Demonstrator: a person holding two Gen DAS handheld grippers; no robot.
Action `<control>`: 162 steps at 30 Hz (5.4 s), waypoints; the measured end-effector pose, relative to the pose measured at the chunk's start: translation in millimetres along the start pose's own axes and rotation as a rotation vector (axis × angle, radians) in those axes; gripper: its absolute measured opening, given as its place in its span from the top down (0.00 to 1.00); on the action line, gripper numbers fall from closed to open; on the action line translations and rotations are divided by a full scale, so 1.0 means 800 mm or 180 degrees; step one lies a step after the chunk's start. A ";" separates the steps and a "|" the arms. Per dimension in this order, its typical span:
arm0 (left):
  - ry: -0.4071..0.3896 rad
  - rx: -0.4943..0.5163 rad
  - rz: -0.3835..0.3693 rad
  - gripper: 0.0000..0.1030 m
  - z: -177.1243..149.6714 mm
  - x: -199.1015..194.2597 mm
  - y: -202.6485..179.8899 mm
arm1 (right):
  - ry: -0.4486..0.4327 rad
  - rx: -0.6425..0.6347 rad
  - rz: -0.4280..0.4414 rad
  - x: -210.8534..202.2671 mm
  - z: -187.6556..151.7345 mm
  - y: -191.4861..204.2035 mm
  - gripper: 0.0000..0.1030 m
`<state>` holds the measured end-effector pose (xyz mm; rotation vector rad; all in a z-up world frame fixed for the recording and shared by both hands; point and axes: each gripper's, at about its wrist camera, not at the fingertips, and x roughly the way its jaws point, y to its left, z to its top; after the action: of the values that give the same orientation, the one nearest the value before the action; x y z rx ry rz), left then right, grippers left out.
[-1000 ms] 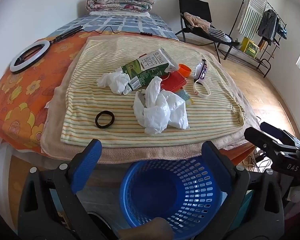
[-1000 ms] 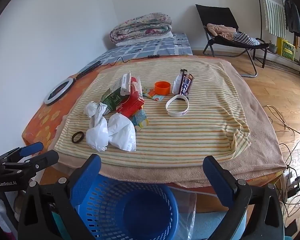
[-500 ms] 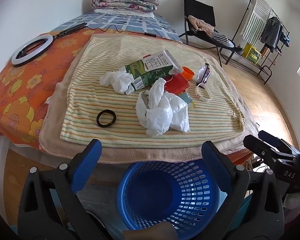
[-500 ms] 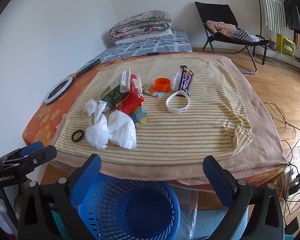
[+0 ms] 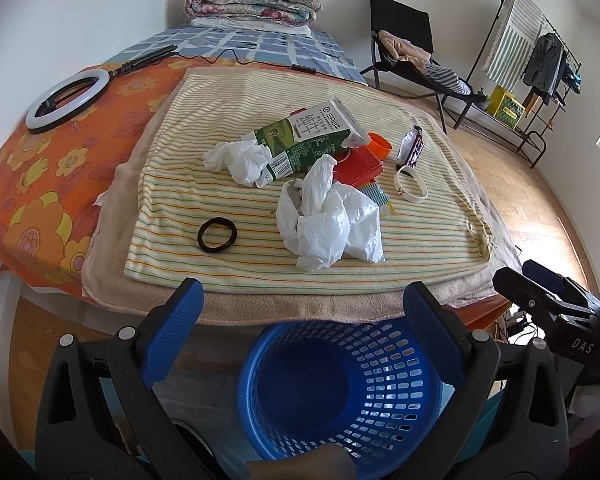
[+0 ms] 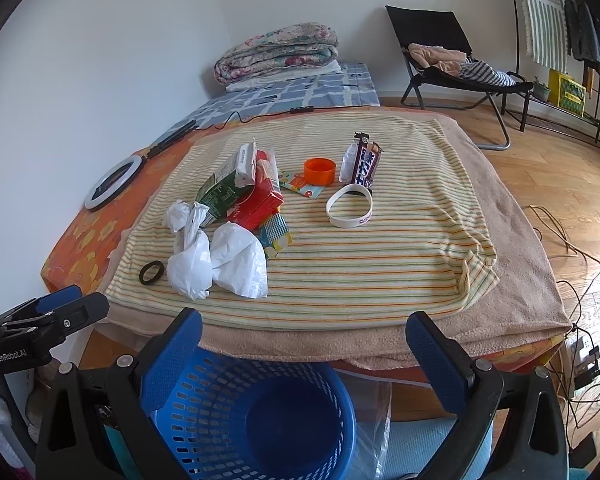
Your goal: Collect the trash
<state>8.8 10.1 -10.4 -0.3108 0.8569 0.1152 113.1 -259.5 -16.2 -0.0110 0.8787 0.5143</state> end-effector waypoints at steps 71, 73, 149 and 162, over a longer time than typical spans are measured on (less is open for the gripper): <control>0.0191 0.0146 0.0027 0.01 0.003 0.009 0.006 | -0.0211 0.0142 -0.0007 -0.014 0.001 -0.044 0.00; 0.0234 0.0183 -0.0010 0.01 0.010 0.012 0.003 | -0.0185 0.0081 -0.0017 -0.013 0.012 -0.045 0.00; 0.0397 0.0098 -0.0372 0.69 0.077 0.077 0.010 | 0.0364 -0.0384 0.0288 0.126 0.109 -0.032 0.88; 0.0350 0.0384 -0.0435 0.69 0.018 0.020 0.000 | 0.0292 -0.0560 0.0491 0.044 0.027 0.000 0.87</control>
<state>29.5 14.2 -13.4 -0.2635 0.9446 -0.0811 147.5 -240.1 -27.8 -0.1288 0.9258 0.7391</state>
